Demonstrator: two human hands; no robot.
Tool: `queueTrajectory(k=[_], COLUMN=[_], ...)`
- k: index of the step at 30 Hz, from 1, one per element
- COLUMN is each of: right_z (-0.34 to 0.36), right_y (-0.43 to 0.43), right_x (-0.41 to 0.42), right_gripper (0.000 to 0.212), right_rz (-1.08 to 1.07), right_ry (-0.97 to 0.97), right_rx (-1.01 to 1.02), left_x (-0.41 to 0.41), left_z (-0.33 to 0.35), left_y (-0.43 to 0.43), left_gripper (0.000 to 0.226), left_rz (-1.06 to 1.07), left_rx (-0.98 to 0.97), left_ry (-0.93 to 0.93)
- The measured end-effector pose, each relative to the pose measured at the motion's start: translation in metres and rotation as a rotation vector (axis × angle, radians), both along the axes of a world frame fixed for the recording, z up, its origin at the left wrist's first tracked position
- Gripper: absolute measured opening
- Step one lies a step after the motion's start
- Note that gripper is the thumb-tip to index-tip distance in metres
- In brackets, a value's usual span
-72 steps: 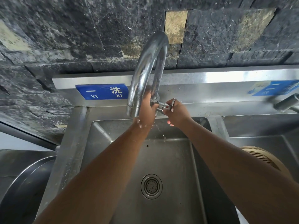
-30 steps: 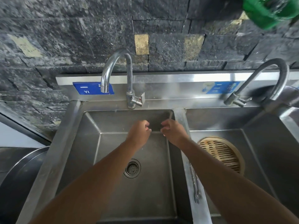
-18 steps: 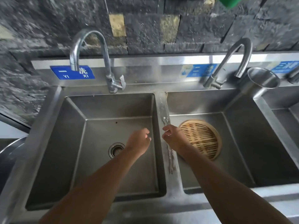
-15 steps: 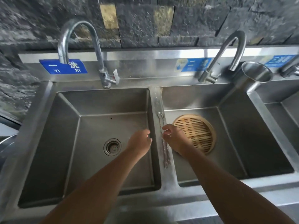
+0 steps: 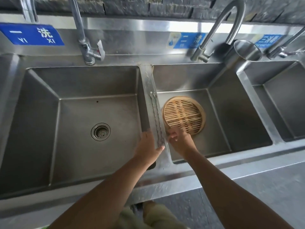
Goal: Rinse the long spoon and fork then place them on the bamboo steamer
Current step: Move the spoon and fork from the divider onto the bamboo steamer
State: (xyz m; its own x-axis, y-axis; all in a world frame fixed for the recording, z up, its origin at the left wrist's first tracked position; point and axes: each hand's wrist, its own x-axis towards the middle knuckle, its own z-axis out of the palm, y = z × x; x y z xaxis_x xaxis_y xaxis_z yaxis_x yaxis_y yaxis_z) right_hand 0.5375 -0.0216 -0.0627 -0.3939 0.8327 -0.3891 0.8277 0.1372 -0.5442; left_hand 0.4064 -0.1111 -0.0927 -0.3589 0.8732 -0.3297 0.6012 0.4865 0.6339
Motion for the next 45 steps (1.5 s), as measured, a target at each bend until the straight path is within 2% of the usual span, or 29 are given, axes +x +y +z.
queueTrajectory(k=[3,9,18,26,32,36,45], right_z=[-0.004,-0.019,-0.048,-0.048,-0.043,-0.041,-0.044], right_y=[-0.005,0.010,0.047,0.071,0.097,0.106,0.107], right_x=[0.009,0.031,0.073,0.048,-0.012,-0.045,-0.063], right_gripper=[0.031,0.037,0.035,0.024,0.016,0.020,0.024], right_rz=[0.007,0.055,0.236,0.295,0.236,0.198,0.182], right_ry=[0.002,0.027,0.145,0.226,0.194,0.164,0.041], right_rx=[-0.009,-0.061,-0.108,-0.072,-0.047,-0.040,-0.058], left_x=[0.015,0.062,0.100,0.112,0.112,0.112,0.108], left_z=[-0.009,-0.021,-0.028,-0.037,-0.038,-0.036,-0.034], left_y=[-0.009,-0.012,0.001,0.012,0.016,0.016,0.014], left_gripper=[0.103,0.119,0.107,0.092,0.086,0.087,0.087], left_rz=[0.038,0.221,0.515,0.593,0.625,0.617,0.599], left_rx=[-0.047,-0.091,-0.124,-0.170,-0.196,-0.201,-0.171], left_ry=[0.018,-0.013,0.175,0.406,0.424,0.423,0.418])
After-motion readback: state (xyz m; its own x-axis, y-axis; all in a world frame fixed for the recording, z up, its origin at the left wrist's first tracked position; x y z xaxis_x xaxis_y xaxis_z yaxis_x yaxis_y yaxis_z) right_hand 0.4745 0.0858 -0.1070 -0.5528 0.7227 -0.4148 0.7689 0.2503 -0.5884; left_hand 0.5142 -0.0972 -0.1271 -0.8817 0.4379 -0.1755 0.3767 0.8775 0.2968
